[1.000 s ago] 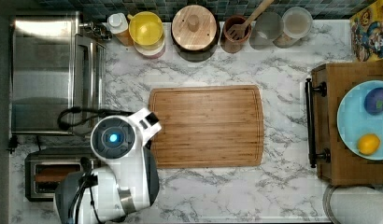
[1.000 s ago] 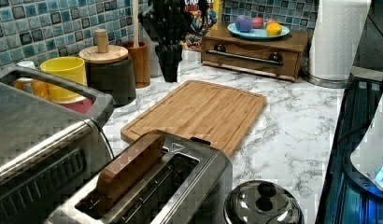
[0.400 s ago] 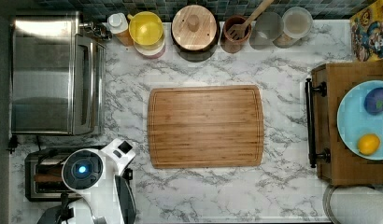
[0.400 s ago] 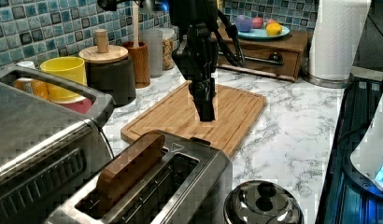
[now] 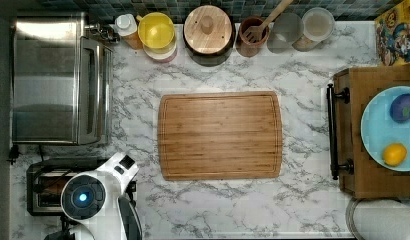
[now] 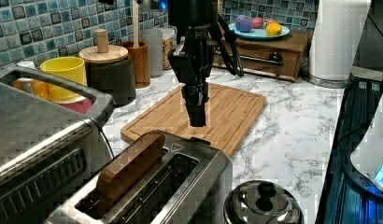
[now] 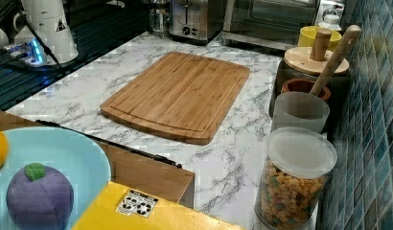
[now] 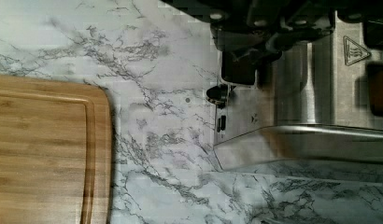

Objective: Turn on the toaster.

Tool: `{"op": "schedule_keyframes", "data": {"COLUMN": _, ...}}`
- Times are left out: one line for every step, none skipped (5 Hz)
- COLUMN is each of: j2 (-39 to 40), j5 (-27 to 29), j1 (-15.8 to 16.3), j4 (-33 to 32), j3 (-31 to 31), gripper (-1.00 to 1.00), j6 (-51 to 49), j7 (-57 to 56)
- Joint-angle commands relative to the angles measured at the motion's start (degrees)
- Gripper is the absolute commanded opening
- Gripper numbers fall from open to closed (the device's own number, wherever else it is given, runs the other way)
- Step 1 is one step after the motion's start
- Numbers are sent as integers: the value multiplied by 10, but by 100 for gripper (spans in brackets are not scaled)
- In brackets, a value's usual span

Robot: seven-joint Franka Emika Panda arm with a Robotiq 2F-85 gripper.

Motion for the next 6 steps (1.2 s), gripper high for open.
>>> {"op": "schedule_keyframes", "data": {"j2": 21, "j5": 18, "j1": 5, "j4": -6, "j3": 1, "gripper": -100, "j6": 3, "j7": 1}}
{"op": "schedule_keyframes", "data": {"j2": 62, "j5": 10, "j1": 6, "j4": 6, "j3": 7, "gripper": -100, "j6": 16, "j7": 11}}
{"op": "schedule_keyframes", "data": {"j2": 98, "j5": -8, "j1": 4, "j4": 10, "j3": 12, "gripper": -100, "j6": 26, "j7": 23}}
{"op": "schedule_keyframes", "data": {"j2": 115, "j5": 13, "j1": 3, "j4": -17, "j3": 8, "gripper": -100, "j6": 66, "j7": 29}}
{"op": "schedule_keyframes", "data": {"j2": 135, "j5": 17, "j1": 1, "j4": -39, "j3": 3, "gripper": -100, "j6": 71, "j7": 28}}
{"op": "schedule_keyframes", "data": {"j2": 162, "j5": 27, "j1": 0, "j4": -100, "j3": 10, "gripper": -100, "j6": 137, "j7": 37}}
